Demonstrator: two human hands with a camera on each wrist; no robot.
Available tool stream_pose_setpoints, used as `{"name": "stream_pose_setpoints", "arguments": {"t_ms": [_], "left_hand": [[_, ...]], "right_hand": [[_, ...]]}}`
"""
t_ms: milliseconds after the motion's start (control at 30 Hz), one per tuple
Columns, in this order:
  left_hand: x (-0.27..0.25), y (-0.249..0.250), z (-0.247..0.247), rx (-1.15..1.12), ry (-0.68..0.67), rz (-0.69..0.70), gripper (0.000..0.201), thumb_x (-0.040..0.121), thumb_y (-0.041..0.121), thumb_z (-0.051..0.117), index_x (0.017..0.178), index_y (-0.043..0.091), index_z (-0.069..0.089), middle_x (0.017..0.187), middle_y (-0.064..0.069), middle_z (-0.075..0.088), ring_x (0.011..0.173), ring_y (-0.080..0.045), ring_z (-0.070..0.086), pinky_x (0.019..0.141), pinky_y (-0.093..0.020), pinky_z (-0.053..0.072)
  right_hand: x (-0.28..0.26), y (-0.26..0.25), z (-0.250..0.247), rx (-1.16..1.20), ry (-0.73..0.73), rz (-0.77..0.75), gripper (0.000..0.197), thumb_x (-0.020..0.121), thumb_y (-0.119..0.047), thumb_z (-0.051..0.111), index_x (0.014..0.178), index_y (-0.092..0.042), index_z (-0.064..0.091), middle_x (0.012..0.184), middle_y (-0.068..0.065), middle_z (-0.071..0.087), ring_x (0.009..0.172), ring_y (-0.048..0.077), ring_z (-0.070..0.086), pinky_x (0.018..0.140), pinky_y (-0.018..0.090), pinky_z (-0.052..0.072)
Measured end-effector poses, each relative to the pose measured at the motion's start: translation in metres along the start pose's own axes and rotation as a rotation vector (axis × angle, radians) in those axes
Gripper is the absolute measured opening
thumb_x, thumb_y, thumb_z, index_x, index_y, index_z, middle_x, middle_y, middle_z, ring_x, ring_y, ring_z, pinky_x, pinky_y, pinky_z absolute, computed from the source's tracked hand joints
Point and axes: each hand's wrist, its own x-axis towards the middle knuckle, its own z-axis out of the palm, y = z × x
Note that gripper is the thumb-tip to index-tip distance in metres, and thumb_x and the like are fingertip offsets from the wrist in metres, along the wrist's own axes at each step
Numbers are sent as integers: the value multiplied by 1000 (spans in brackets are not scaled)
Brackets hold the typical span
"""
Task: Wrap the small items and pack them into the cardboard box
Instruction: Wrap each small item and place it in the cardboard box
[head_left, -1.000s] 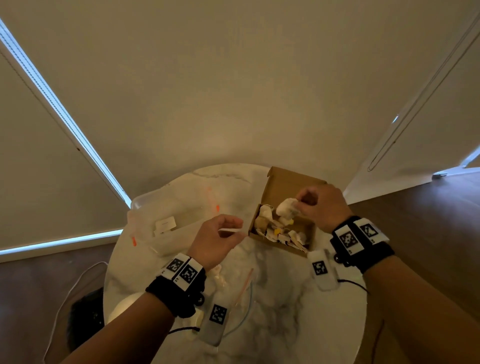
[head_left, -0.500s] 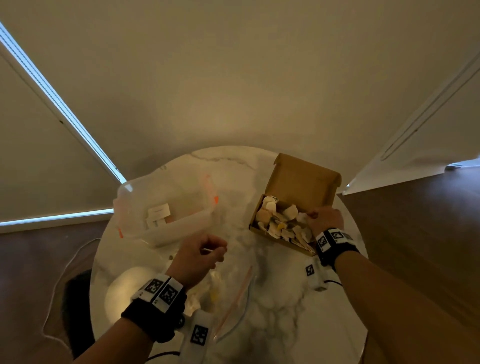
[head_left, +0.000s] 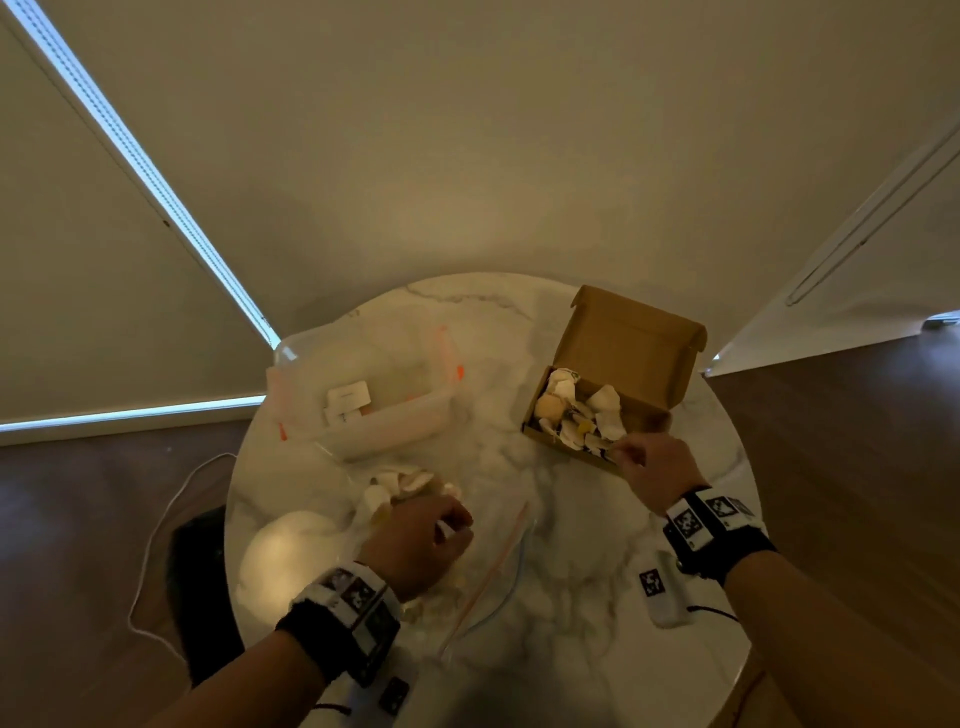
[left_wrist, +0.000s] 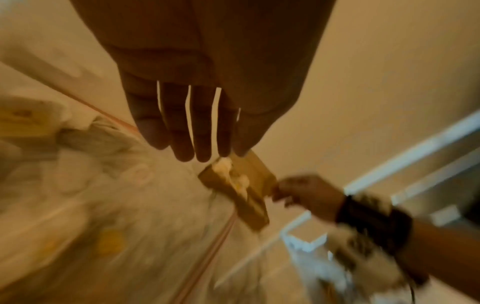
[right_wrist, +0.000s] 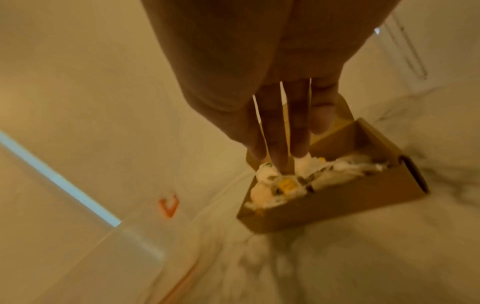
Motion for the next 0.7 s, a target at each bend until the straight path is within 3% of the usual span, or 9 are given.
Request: {"name": "stream_pose_setpoints", "arguments": {"t_ms": [100,167,233,300,433,533,600,700], "left_hand": [[-28,-1,20,288,-207,166,30,90,49,56,117,37,49,126,12,44,108,-12,51,88,-29,46],[-41,0,30,435,-264,284,32,91,48,55,120,37,46,142,7,31,121,-19,44,94,-37,47],[-49,2,36,536,-277,303,31,93,41,56,122,36,50,153,2,19,132,-24,35,100,-43,44],[-53,1,38,570,-268,220,35,95,33,55,129,29,54,156,-1,17,138,-26,28,108,-43,39],[-48,-8,32,427,-160,61,35,93,17,54,128,14,55,136,-5,45,121,-28,51,101,-40,43],[-44,-17,26,341,-4,-21,33,90,10,55,123,11,58,129,-5,49,115,-29,54,97,-39,45],[-46,-20,20,274,74,-60,37,87,7,57,124,11,57,131,-4,48,116,-29,54,95,-37,44],[-53,-23,17,224,128,-83,49,84,6,60,132,12,51,140,-2,42,119,-30,52,96,-37,43]], "right_hand": [[-34,-5,24,35,-156,-99,13,89,-17,63,96,-13,73,96,6,72,88,21,66,80,29,51],[-55,-11,42,12,-241,-178,14,87,-20,63,92,-13,74,92,5,73,84,19,66,80,34,54],[-72,-20,55,-42,-324,-235,19,87,-26,61,93,-14,74,90,4,72,84,20,65,79,34,52],[-85,-30,63,-65,-373,-278,22,89,-30,58,98,-16,73,94,4,72,88,20,65,81,30,51],[-106,-54,80,-92,-461,-365,33,93,-25,52,123,-18,63,124,5,64,114,21,59,99,29,45],[-120,-70,97,-186,-574,-412,48,94,-18,48,141,-24,43,144,4,44,132,23,42,111,31,32],[-124,-75,105,-291,-677,-423,56,92,-11,50,144,-25,37,148,4,38,136,25,37,114,35,31],[-124,-79,108,-428,-810,-367,52,89,-8,52,139,-22,44,141,9,48,129,30,47,105,40,42]]}}
